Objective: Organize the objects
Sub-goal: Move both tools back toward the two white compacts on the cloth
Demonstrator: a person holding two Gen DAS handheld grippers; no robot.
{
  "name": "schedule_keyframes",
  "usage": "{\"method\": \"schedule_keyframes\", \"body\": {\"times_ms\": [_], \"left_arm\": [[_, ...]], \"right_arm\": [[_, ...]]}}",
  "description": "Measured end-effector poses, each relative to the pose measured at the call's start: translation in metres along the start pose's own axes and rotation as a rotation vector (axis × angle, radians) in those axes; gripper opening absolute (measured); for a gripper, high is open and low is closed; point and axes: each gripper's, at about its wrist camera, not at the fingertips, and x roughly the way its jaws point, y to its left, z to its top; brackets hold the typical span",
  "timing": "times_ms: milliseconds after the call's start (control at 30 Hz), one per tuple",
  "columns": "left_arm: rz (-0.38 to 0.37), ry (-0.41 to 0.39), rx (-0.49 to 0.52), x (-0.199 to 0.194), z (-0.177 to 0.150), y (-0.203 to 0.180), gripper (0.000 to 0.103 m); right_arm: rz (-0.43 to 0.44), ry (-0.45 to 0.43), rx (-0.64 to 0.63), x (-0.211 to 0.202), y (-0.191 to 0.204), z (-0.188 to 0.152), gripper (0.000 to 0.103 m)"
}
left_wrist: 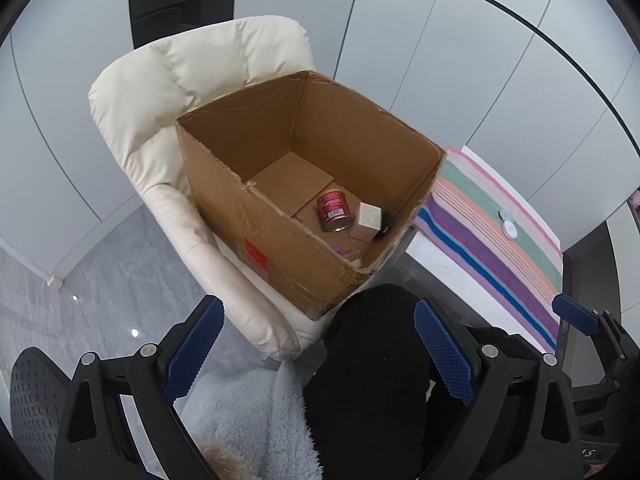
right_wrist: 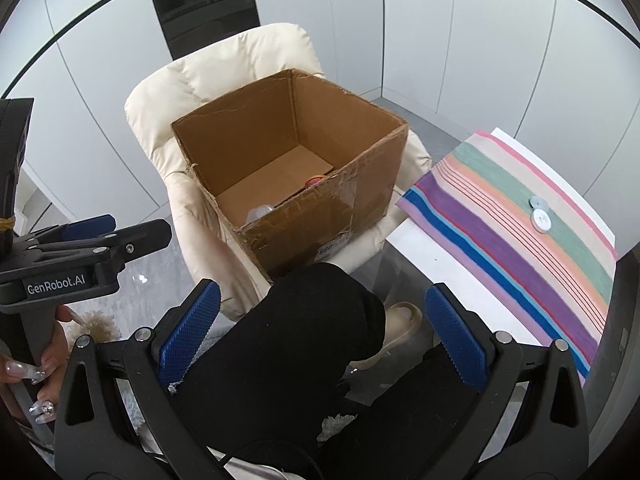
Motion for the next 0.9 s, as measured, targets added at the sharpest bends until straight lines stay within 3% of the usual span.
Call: {"method": "schedule_keyframes", "body": {"times_ms": [333, 900], "left_arm": [[-0.030, 0.015, 0.062, 0.007, 0.006, -0.034, 0.097], [-0.159, 0.059, 0.306, 0.044, 0.011, -0.165, 0.097]], "right_arm": [[-0.047, -0.015, 0.088, -0.011, -0.037, -0.009, 0.103], [-0.199, -0.014, 0.411, -0.037, -0.167, -0.074, 0.103]]}}
